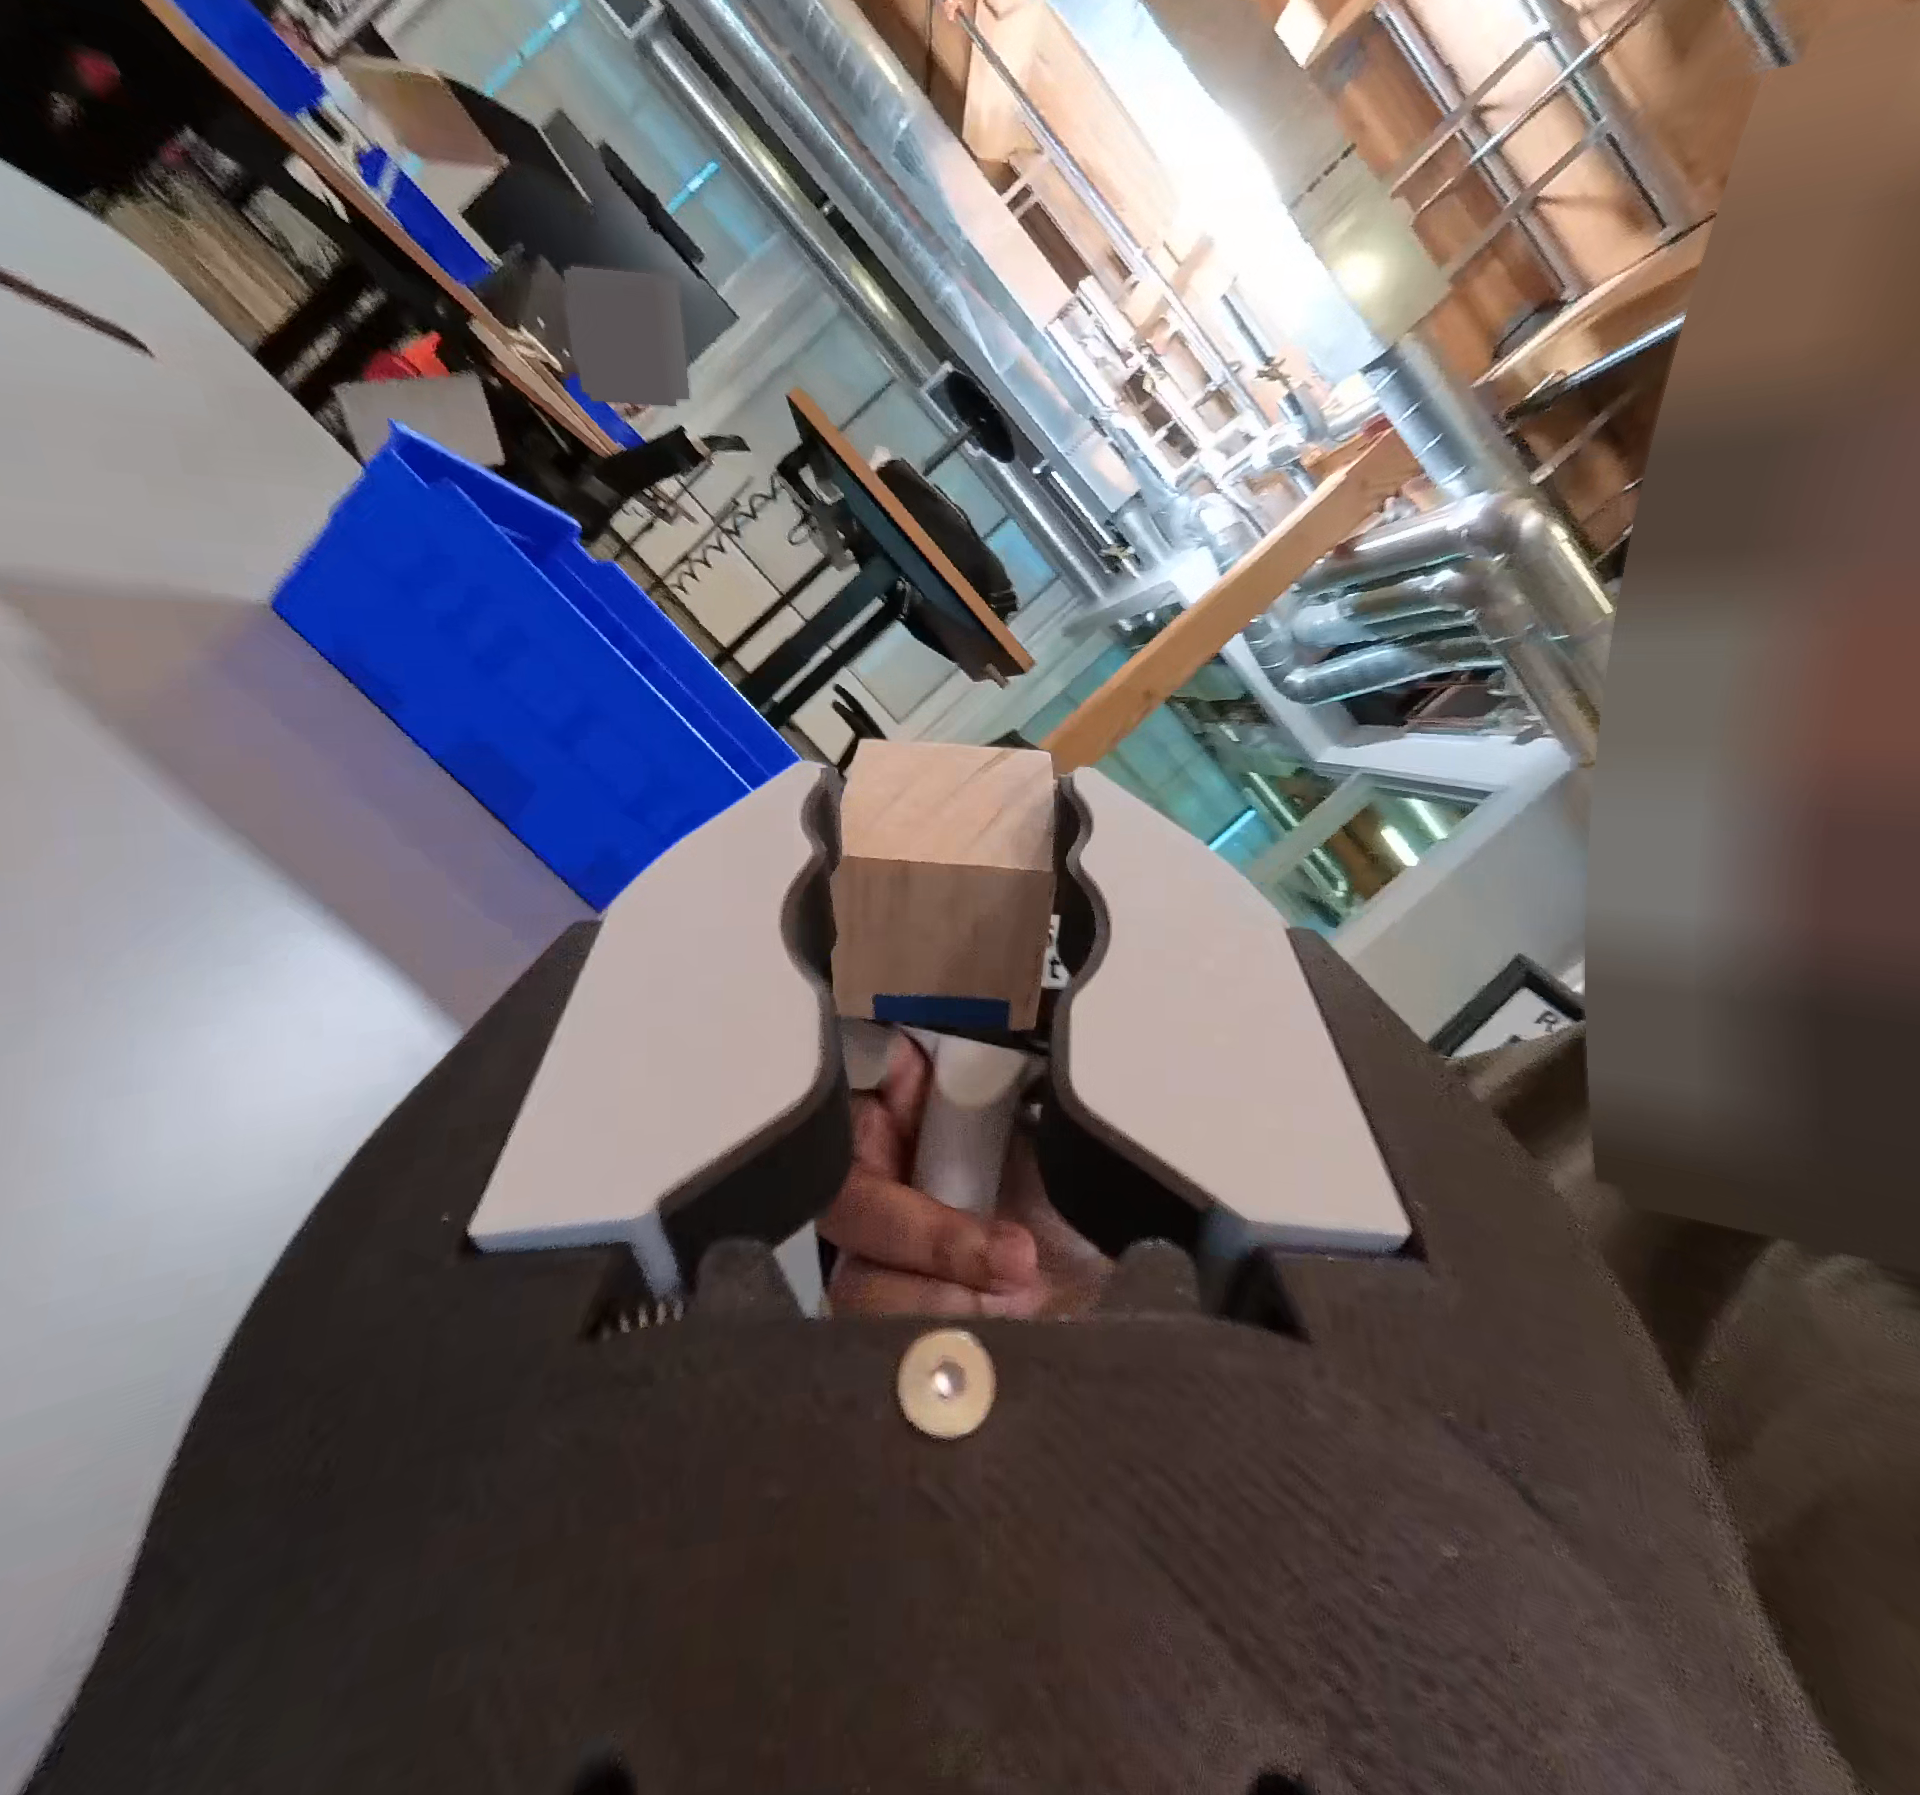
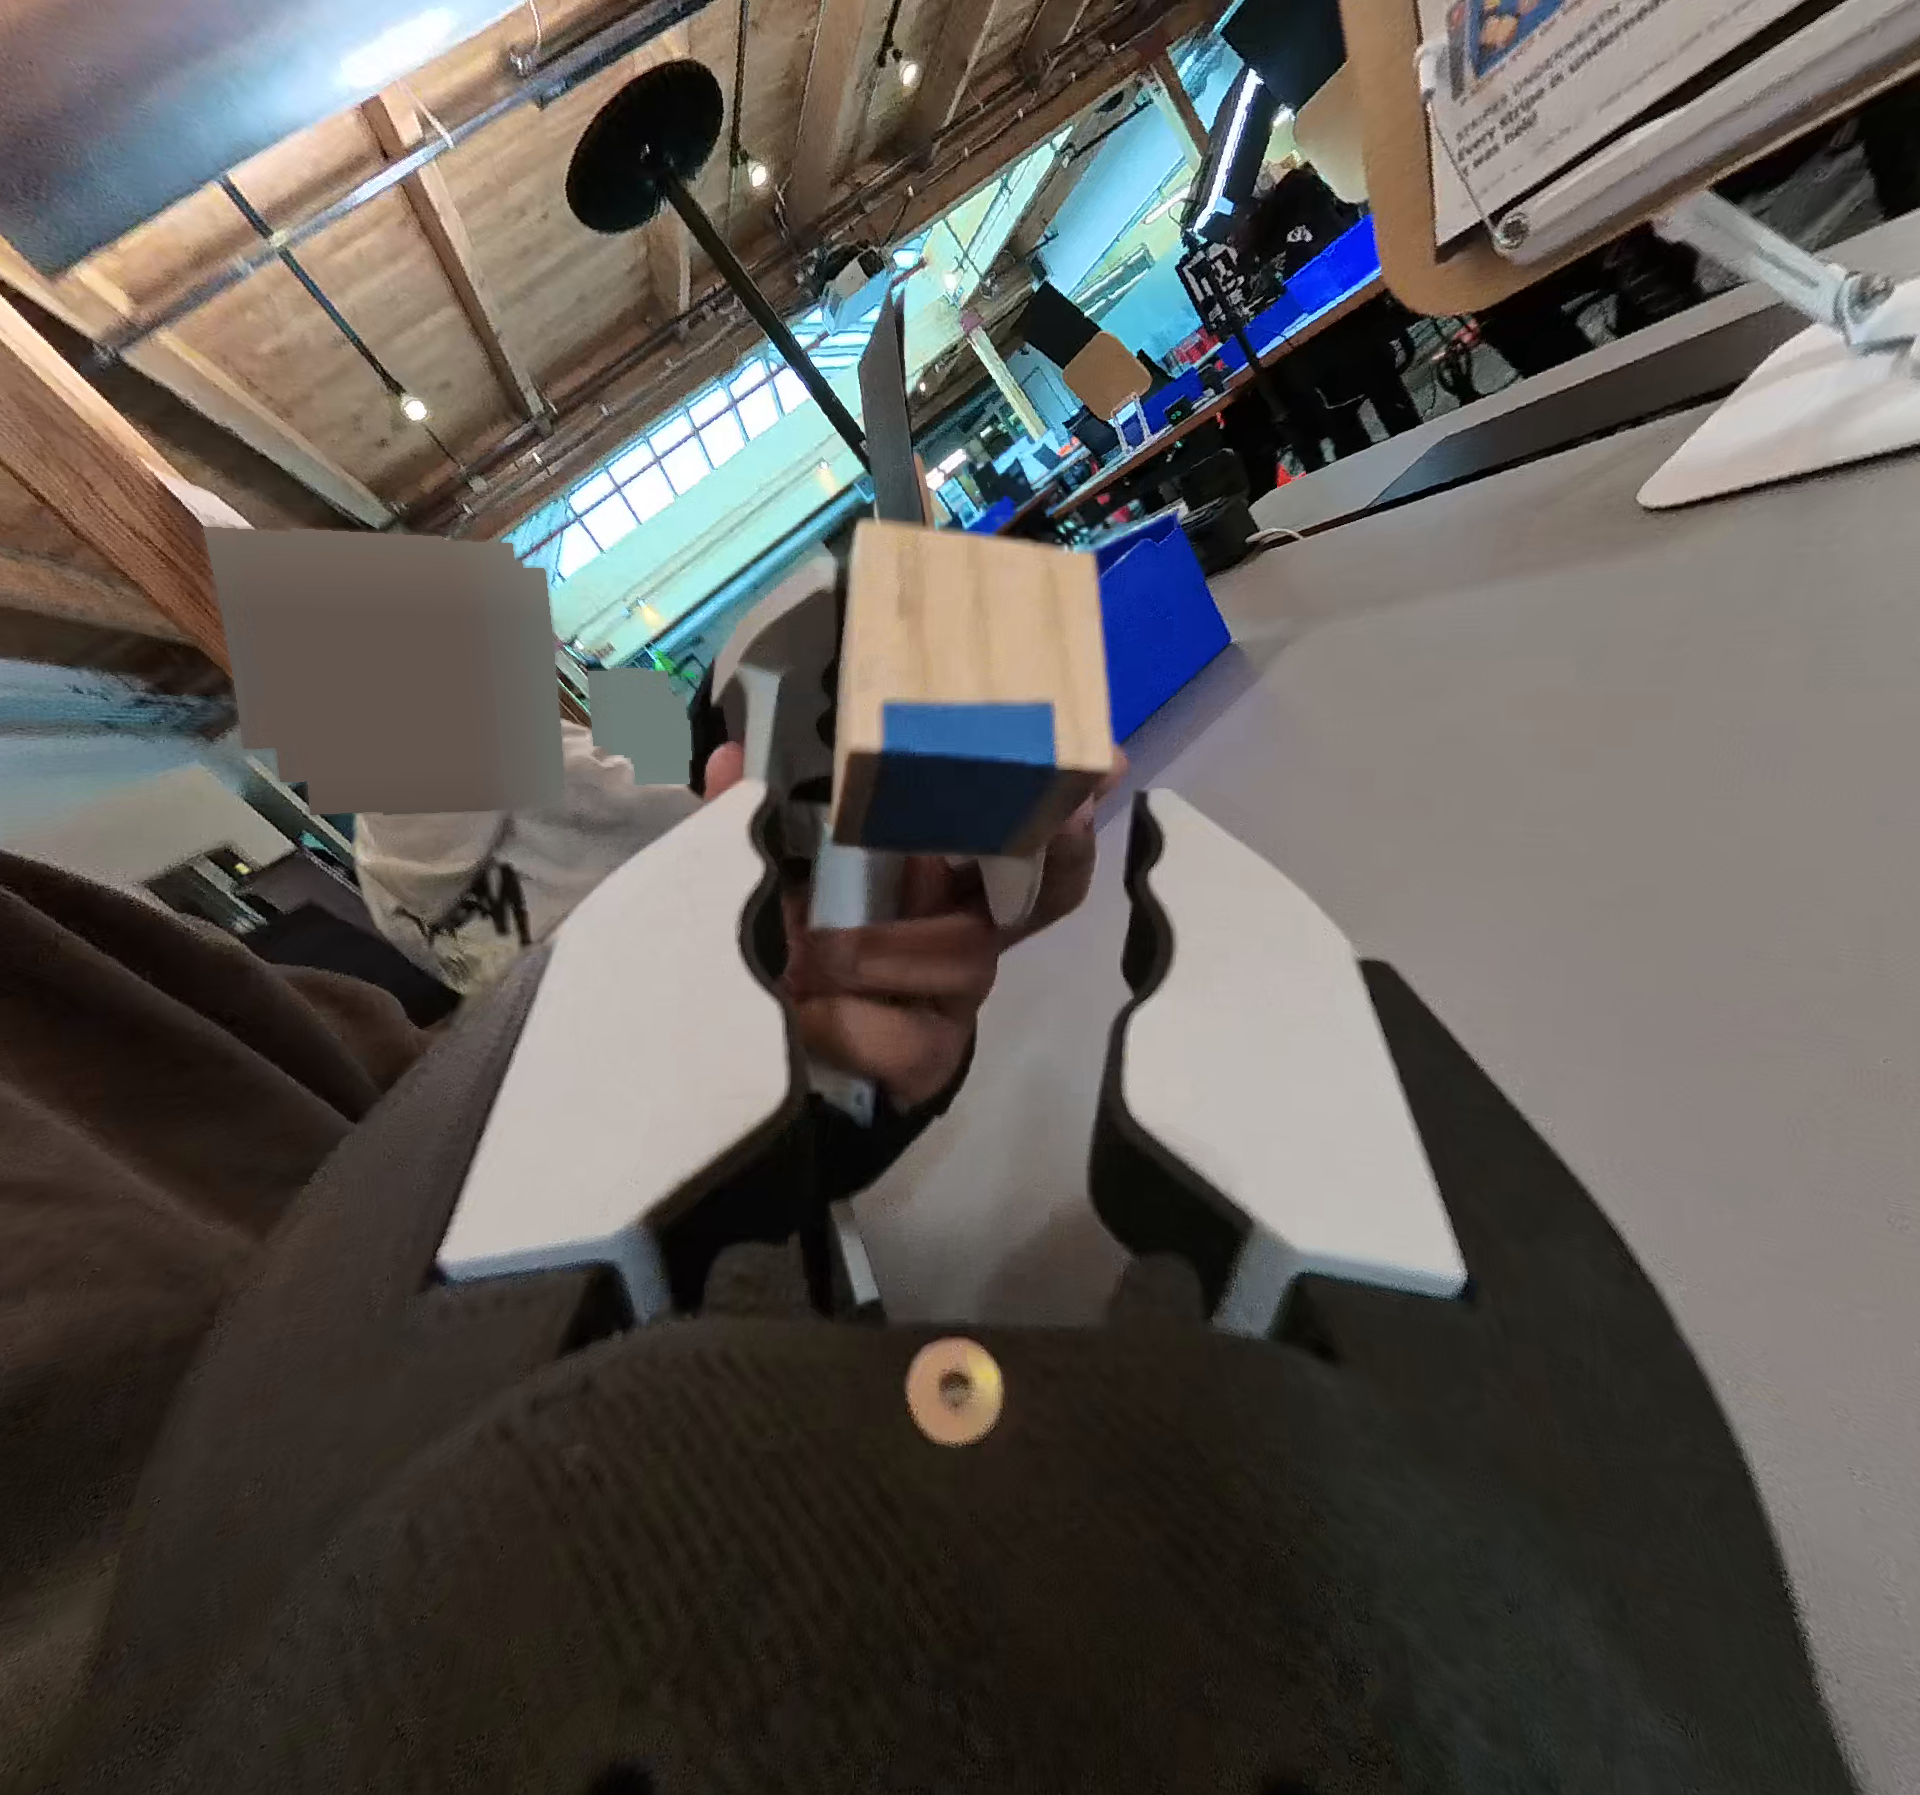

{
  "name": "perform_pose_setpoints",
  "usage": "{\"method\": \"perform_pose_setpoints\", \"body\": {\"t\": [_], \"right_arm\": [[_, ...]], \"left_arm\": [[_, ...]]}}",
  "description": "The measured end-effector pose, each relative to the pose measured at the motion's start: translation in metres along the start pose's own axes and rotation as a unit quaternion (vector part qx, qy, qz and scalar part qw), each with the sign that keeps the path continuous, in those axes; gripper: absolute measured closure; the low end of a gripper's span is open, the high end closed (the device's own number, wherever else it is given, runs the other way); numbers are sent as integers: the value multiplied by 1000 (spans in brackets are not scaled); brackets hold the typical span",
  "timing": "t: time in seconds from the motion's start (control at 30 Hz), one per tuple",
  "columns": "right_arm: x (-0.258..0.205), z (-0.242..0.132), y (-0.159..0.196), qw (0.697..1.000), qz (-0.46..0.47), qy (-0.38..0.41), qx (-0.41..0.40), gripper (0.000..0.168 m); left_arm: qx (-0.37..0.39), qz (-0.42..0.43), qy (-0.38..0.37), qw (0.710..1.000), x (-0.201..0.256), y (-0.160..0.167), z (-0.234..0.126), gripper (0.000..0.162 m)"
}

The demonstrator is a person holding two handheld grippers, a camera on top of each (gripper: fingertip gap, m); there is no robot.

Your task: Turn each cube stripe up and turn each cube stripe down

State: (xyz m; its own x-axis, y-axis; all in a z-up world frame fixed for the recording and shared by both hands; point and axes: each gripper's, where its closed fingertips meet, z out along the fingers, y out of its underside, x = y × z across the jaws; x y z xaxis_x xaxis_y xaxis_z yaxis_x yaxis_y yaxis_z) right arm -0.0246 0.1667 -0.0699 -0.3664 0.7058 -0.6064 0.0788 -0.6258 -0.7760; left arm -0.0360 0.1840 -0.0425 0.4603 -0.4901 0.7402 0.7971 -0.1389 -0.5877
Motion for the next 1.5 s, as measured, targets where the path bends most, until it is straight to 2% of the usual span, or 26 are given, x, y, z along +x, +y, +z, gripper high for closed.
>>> {"method": "perform_pose_setpoints", "body": {"t": [0.07, 0.17, 0.23, 0.27, 0.33, 0.47, 0.57, 0.63, 0.7, 0.77, 0.83, 0.87, 0.9, 0.97, 1.03, 1.1, 1.17, 1.4, 1.5], "right_arm": [[0, -4, -4, 1000, 23, -15, 10, 123], [-4, -12, -17, 999, 24, -36, 27, 124], [3, -18, -30, 999, 10, -17, 48, 125], [4, -21, -33, 999, 2, -19, 45, 125], [3, -22, -31, 999, -27, -19, 17, 125], [-2, -25, -42, 994, -108, 9, 10, 125], [10, -40, -76, 979, -189, 71, 25, 125], [31, -58, -115, 959, -239, 147, 37, 125], [68, -86, -155, 928, -271, 255, 21, 125], [121, -128, -190, 873, -300, 385, -21, 125], [179, -176, -205, 811, -297, 497, -92, 125], [206, -198, -203, 788, -271, 537, -134, 125], [230, -215, -192, 777, -226, 559, -180, 124], [260, -231, -167, 784, -130, 566, -220, 124], [277, -236, -153, 780, -81, 574, -234, 124], [291, -245, -148, 754, -80, 598, -259, 124], [298, -251, -149, 744, -73, 611, -260, 124], [308, -265, -139, 744, -24, 620, -249, 124], [306, -264, -141, 754, -13, 612, -236, 124]], "left_arm": [[-6, -14, 5, 1000, 0, 8, 2, 122], [-11, -18, 14, 1000, 1, 12, 2, 123], [-12, -16, 32, 999, 6, 14, -1, 153], [-21, -13, 27, 999, 5, 18, 0, 154], [-32, -1, 18, 999, 6, 21, 0, 154], [-49, 32, -5, 998, 1, 21, -1, 132], [-64, 35, -16, 997, -1, 25, -3, 127], [-90, 48, -23, 995, -2, 34, -6, 124], [-115, 71, -36, 990, -4, 42, -9, 122], [-139, 97, -51, 984, -7, 51, -12, 119], [-165, 123, -59, 977, -7, 60, -15, 116], [-175, 135, -62, 973, -6, 63, -16, 114], [-182, 147, -66, 970, -7, 66, -18, 114], [-194, 163, -72, 965, -8, 71, -21, 114], [-201, 166, -81, 962, -14, 74, -24, 114], [-204, 151, -79, 964, -17, 75, -24, 114], [-206, 131, -70, 967, -18, 75, -23, 113], [-212, 119, -69, 968, -23, 77, -24, 113], [-215, 116, -68, 967, -23, 78, -24, 113]]}}
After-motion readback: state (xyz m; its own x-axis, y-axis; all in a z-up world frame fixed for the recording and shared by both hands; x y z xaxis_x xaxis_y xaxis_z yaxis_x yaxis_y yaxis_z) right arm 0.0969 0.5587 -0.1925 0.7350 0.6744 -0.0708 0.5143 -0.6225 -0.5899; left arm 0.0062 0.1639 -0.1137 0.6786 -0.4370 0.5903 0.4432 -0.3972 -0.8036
